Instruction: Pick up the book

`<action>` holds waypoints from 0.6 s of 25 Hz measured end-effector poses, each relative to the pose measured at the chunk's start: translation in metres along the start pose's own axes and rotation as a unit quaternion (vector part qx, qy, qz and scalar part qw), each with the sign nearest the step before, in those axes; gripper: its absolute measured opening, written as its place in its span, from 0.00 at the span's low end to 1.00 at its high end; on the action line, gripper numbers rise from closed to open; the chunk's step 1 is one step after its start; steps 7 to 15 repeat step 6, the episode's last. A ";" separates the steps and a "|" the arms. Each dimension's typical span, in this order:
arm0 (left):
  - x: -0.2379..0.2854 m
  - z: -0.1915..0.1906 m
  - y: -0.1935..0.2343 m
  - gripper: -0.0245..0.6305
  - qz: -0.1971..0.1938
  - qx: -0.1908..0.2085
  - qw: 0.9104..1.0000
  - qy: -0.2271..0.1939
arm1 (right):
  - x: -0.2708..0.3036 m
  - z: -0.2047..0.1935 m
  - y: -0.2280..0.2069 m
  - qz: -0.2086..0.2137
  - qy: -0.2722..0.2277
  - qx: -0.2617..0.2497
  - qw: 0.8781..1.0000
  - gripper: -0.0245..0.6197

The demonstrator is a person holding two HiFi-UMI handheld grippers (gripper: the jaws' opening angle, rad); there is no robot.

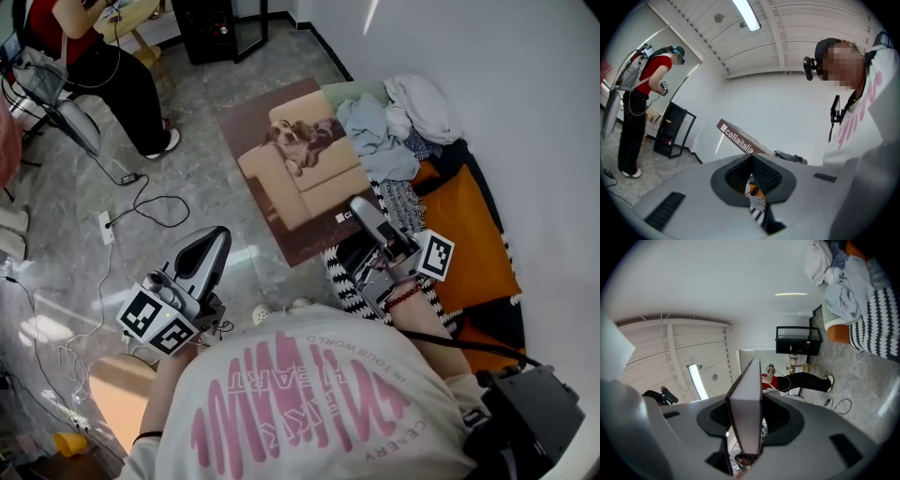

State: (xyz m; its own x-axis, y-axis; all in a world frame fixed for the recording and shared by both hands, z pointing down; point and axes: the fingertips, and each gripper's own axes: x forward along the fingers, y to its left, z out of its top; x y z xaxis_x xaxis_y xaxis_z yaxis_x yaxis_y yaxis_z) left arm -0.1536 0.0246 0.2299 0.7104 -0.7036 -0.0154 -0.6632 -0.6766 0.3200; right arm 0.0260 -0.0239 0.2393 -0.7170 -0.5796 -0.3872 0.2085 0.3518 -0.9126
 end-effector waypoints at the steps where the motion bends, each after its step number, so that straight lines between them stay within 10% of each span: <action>1: -0.001 -0.001 0.000 0.05 -0.001 -0.002 1.000 0.000 | 0.000 0.001 0.000 0.000 -0.001 0.000 1.000 0.29; 15: -0.004 -0.002 0.001 0.05 0.000 -0.010 1.000 -0.002 | -0.003 0.007 0.003 0.002 -0.011 -0.007 1.000 0.29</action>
